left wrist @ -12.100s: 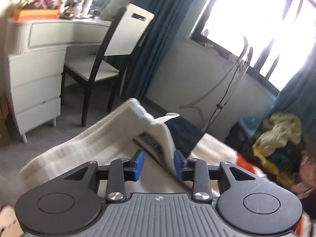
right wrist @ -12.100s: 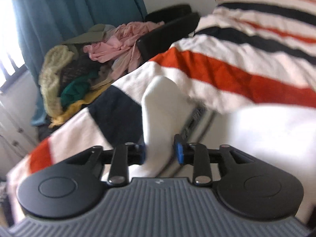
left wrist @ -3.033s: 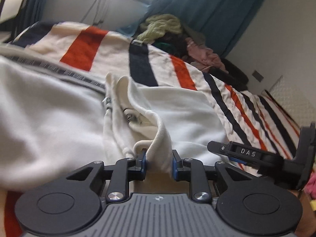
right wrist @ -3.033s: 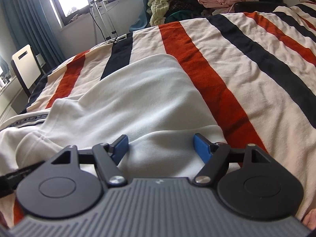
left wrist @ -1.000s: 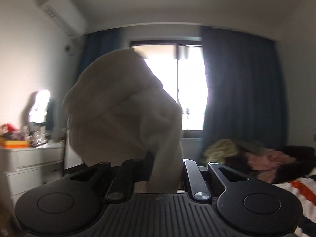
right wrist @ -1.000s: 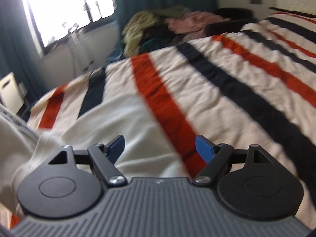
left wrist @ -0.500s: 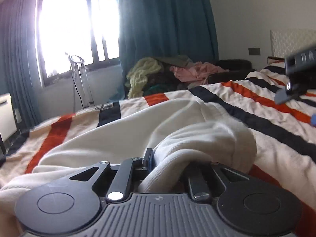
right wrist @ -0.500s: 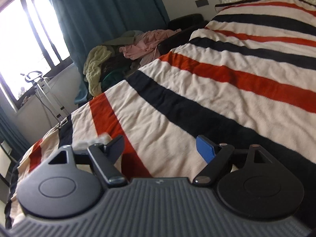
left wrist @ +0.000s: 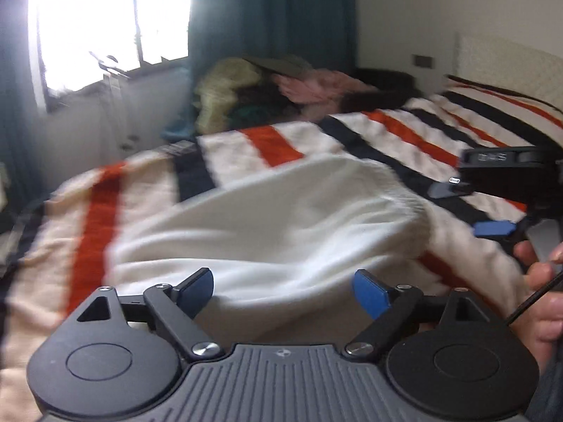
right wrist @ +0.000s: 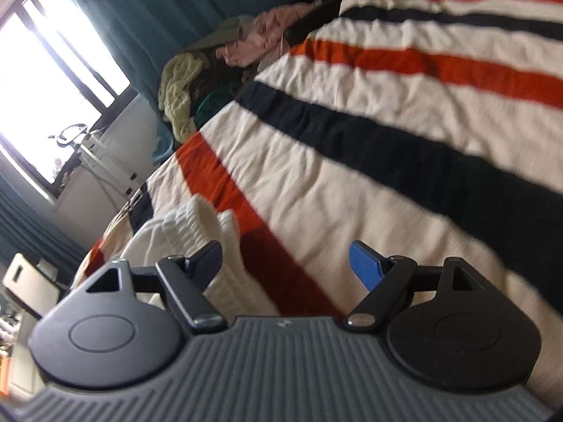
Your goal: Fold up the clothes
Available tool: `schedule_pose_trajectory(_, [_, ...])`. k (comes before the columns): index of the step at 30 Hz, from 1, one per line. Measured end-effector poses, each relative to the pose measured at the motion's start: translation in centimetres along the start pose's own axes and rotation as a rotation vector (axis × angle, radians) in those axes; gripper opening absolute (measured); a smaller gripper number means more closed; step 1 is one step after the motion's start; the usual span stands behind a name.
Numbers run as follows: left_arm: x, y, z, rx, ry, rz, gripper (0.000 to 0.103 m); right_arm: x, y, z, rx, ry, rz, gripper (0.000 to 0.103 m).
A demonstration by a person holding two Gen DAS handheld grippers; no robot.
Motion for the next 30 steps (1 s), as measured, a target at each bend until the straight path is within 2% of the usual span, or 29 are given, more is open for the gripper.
schedule_pose_trajectory(4, [4.5, 2.9, 3.1, -0.024, -0.094, 0.000, 0.094, 1.4, 1.2, -0.5, 0.021, -0.141, -0.078, 0.082])
schedule_pose_trajectory(6, [5.4, 3.7, 4.0, -0.028, -0.132, -0.006, 0.094, 1.6, 1.7, -0.6, 0.027, -0.185, -0.132, 0.081])
schedule_pose_trajectory(10, [5.6, 4.3, 4.4, -0.033, -0.204, -0.049, 0.094, 1.9, 2.9, -1.4, 0.060, -0.201, -0.176, 0.081])
schedule_pose_trajectory(15, [6.4, 5.1, 3.7, -0.008, -0.266, -0.055, 0.094, 1.6, 5.3, -3.6, 0.162, -0.220, -0.286, 0.081])
schedule_pose_trajectory(16, [6.9, 5.4, 3.4, 0.014, -0.279, -0.037, 0.094, 1.6, 5.6, -4.0, 0.173, -0.224, -0.297, 0.073])
schedule_pose_trajectory(17, [7.4, 5.7, 3.0, 0.041, -0.288, -0.009, 0.094, 2.1, 5.7, -4.2, 0.173, -0.242, -0.285, 0.069])
schedule_pose_trajectory(19, [8.3, 6.2, 2.5, 0.075, -0.290, 0.050, 0.095, 2.8, 5.6, -4.9, 0.170, -0.255, -0.262, 0.070])
schedule_pose_trajectory(22, [9.4, 6.5, 2.2, 0.082, -0.294, 0.109, 0.099, 2.7, 6.0, -6.2, 0.179, -0.239, -0.262, 0.070])
schedule_pose_trajectory(23, [9.6, 6.6, 2.3, 0.082, -0.300, 0.122, 0.099, 2.8, 6.0, -6.4, 0.177, -0.231, -0.248, 0.069])
schedule_pose_trajectory(25, [10.1, 6.8, 2.6, 0.084, -0.315, 0.145, 0.099, 3.1, 5.5, -6.1, 0.157, -0.216, -0.193, 0.049])
schedule_pose_trajectory(27, [10.5, 6.9, 2.9, 0.086, -0.329, 0.168, 0.099, 4.2, 4.2, -4.6, 0.079, -0.260, -0.112, 0.039])
schedule_pose_trajectory(30, [11.1, 7.5, 3.2, 0.108, -0.318, 0.231, 0.099, 5.9, 2.1, -2.0, -0.042, -0.321, -0.033, 0.038])
Point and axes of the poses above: each gripper's, at about its wrist camera, not at the fingertips, and z roughly against the way its jaws point, x to its left, y to its underside, the point moved 10 cm from there along -z, roughly the way its jaws point, and after that the axes turned 11 degrees about -y, right-handed, at the moved point
